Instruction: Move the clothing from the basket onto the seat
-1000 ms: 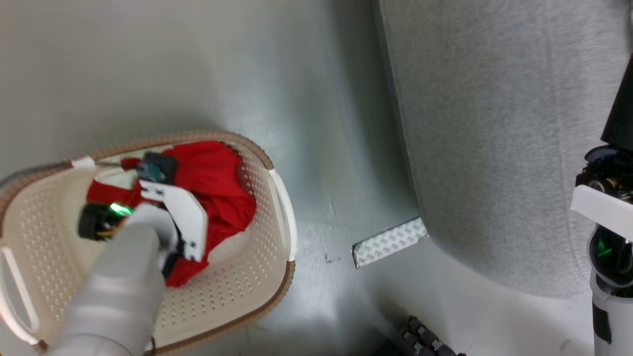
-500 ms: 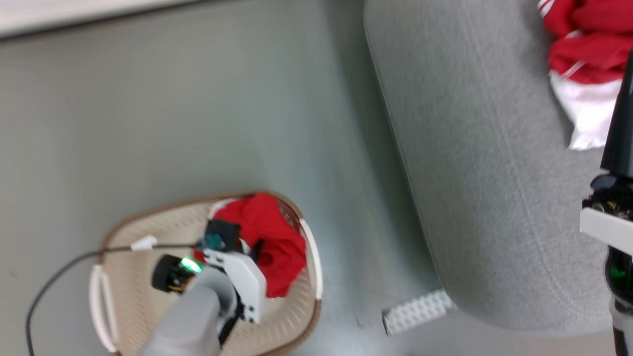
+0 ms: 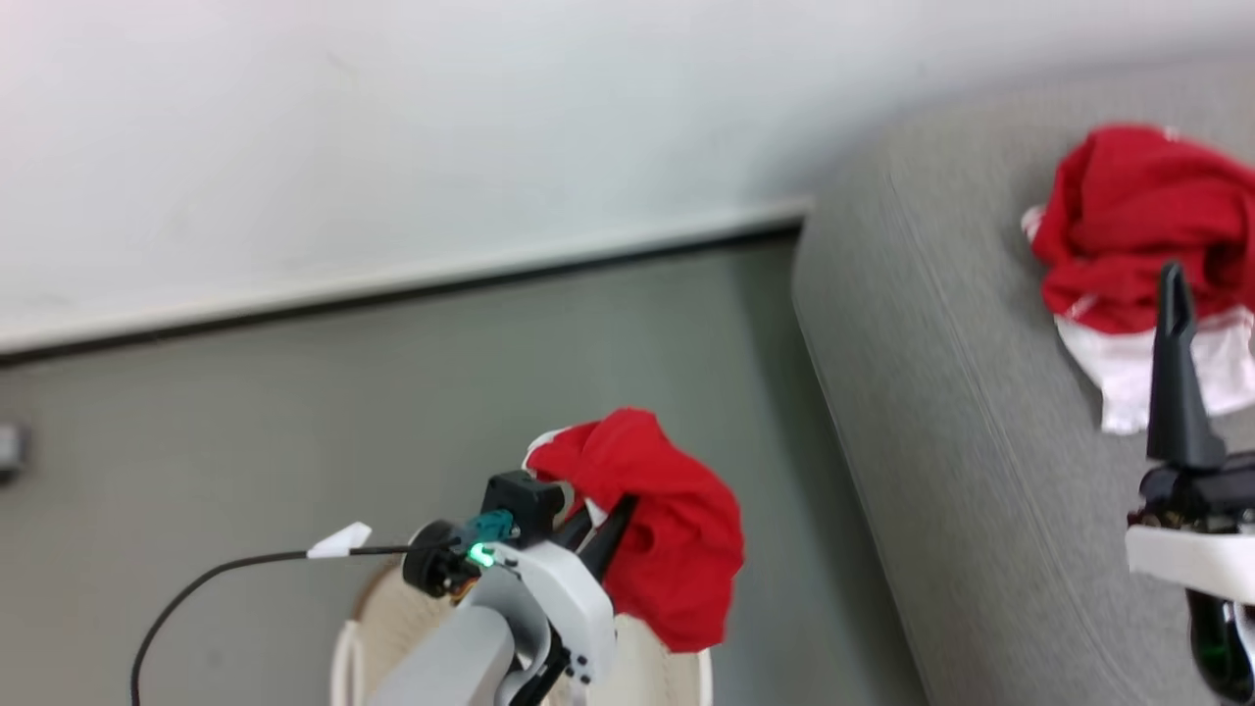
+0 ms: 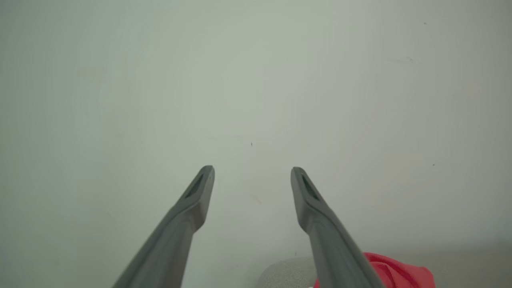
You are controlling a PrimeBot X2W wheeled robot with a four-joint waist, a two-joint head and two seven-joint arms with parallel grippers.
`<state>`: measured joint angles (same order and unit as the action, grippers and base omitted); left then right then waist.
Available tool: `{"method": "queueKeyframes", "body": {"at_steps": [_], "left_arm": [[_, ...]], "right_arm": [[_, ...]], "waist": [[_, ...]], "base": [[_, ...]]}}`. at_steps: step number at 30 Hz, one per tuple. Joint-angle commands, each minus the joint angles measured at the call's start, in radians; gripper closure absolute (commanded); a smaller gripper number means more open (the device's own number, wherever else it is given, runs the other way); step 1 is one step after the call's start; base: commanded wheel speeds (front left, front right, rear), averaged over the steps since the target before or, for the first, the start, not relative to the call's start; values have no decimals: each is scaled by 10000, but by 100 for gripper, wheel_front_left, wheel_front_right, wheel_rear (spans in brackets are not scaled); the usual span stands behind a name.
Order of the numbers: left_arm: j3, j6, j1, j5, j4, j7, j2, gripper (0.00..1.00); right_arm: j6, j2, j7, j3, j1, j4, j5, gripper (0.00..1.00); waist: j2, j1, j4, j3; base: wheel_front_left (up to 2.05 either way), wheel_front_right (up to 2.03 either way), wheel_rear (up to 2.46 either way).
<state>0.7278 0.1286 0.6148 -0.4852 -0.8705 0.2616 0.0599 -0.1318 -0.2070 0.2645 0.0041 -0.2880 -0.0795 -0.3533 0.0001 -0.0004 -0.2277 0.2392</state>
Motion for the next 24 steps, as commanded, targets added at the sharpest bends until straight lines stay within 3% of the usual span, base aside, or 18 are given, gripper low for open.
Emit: {"method": "queueKeyframes", "body": {"at_steps": [1,9,24], "left_arm": [[-66,25,-169,-98,315,26,108,100],[-390,-157,-323,93,2475,0,414,100],[-895,-621,635,-321,5211,-1051,839,100]], "right_arm": [[23,-85,-3,49,279,119,-70,0],[23,-183,-3,493,1233,673,-291,0],[23,-100,-3,1622,1595,1231,-687,0]], "waist": [[-1,4,710,-1059],[-1,4,1130,-2261],[-1,4,1255,-2748]], "base": [[0,0,0],[0,0,0],[0,0,0]]}}
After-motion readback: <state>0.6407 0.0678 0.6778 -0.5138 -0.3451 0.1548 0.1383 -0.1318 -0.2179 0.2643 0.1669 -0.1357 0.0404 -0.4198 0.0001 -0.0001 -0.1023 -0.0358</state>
